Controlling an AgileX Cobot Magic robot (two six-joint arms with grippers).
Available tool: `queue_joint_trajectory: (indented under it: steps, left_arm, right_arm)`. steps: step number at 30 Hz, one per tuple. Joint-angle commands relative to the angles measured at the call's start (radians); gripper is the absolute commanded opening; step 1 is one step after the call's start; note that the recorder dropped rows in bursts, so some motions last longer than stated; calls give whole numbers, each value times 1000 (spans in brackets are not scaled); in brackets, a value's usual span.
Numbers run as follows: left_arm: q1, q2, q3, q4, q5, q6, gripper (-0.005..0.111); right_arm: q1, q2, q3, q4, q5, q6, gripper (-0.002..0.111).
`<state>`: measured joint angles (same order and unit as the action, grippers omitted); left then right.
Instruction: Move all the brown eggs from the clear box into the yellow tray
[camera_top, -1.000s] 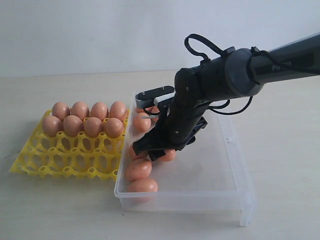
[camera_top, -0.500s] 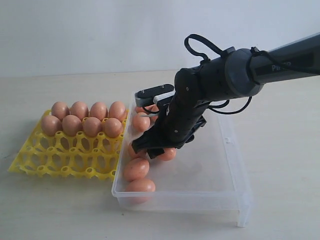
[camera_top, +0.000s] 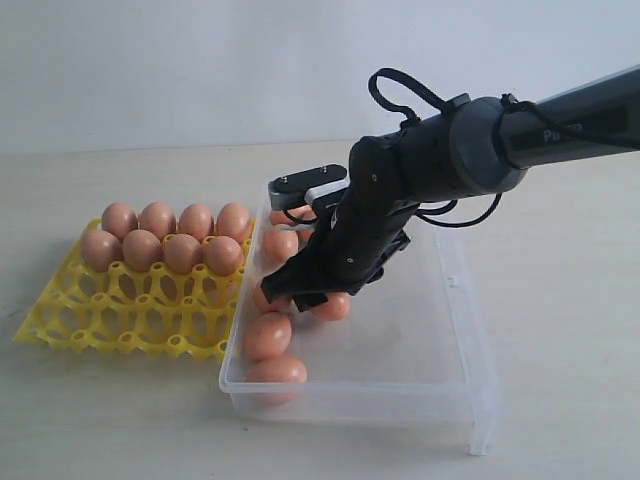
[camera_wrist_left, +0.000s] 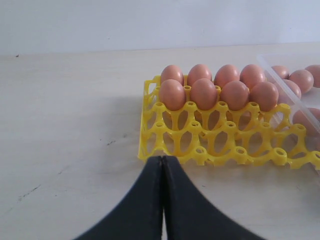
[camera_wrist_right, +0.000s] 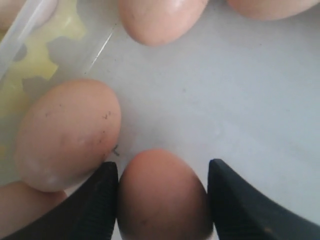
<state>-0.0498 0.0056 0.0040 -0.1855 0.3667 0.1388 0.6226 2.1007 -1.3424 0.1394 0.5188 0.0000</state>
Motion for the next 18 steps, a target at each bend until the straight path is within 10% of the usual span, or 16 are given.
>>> queue_joint_trajectory:
  steps: [1, 4, 18]
  left_arm:
    - [1, -6, -4, -1, -10, 2, 0]
    - [1, -6, -4, -1, -10, 2, 0]
    - [1, -6, -4, -1, -10, 2, 0]
  right_arm:
    - [0, -2, -2, 8, -28, -59, 26]
    - [0, -7, -2, 4, -28, -77, 0]
    - [9, -145, 21, -23, -146, -86, 0]
